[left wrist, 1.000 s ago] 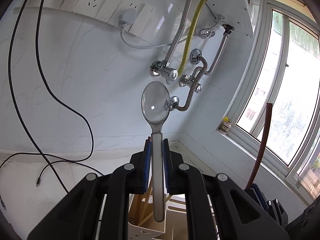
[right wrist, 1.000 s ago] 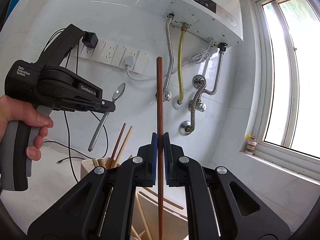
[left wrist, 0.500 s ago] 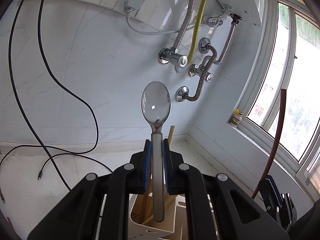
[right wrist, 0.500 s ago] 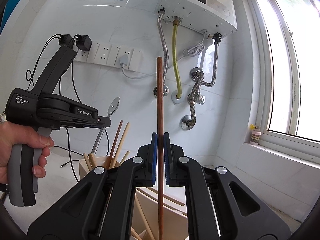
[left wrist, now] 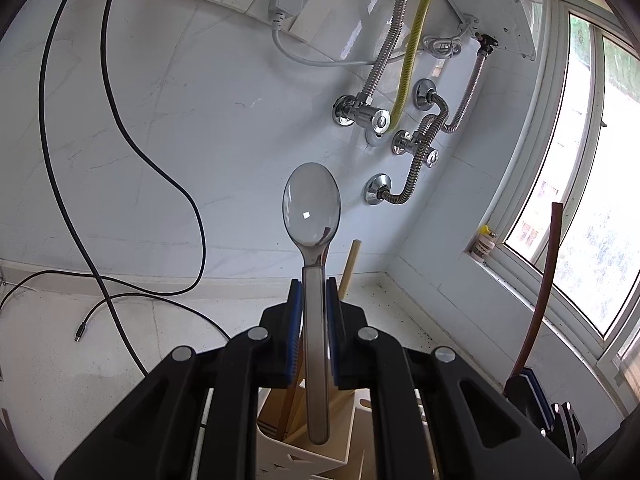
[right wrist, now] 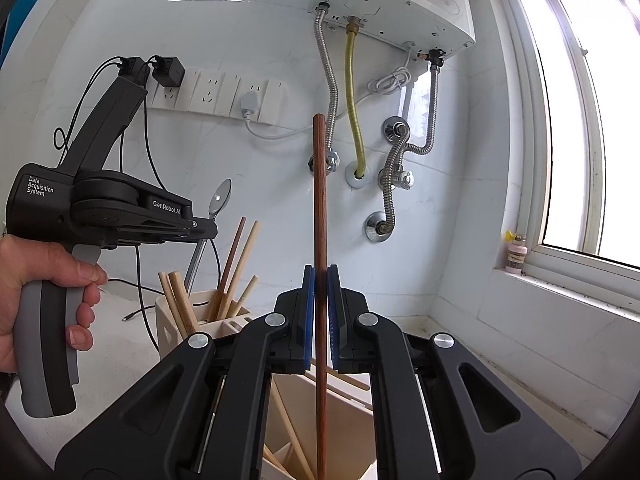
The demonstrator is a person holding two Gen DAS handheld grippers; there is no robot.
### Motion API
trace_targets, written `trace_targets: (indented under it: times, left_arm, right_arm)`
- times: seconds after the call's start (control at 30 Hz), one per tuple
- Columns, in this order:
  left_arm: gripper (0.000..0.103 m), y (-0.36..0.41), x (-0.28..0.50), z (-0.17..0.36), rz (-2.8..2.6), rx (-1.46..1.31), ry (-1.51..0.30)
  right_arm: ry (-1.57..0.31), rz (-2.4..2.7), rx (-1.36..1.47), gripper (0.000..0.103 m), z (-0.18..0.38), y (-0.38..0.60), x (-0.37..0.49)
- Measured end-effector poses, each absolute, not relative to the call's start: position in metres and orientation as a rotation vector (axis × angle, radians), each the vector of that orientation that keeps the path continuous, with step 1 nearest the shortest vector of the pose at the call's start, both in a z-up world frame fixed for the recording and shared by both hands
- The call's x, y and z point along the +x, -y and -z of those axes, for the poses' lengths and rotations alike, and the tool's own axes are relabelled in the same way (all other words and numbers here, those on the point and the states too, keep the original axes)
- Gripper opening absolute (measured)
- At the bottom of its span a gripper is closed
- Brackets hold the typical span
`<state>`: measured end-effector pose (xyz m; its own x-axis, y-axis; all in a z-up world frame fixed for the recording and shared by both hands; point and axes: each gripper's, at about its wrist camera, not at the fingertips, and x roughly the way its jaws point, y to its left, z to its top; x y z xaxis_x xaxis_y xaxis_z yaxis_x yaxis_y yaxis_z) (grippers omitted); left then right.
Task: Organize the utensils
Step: 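Lower the spoon and chopstick into the cream holder and open both tools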
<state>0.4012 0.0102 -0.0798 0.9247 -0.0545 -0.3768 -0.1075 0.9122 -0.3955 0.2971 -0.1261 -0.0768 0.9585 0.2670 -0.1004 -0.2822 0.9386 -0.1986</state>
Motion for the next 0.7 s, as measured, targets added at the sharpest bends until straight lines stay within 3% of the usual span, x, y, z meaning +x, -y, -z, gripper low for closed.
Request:
trace_targets:
  times: [0.63, 0.67, 0.7]
  left_arm:
    - [0.012, -0.008, 0.396, 0.089, -0.026, -0.436, -0.391]
    - [0.017, -0.007, 0.397, 0.091, -0.012, -0.430, -0.403]
    - [0.041, -0.006, 0.396, 0.092, -0.018, -0.425, -0.411]
  right_arm:
    - [-0.121, -0.214, -0.214, 0.006, 0.085, 0.126, 0.298]
    - [-0.130, -0.210, -0.206, 0.006, 0.086, 0.128, 0.299]
    - [-0.142, -0.207, -0.197, 0.007, 0.087, 0.131, 0.300]
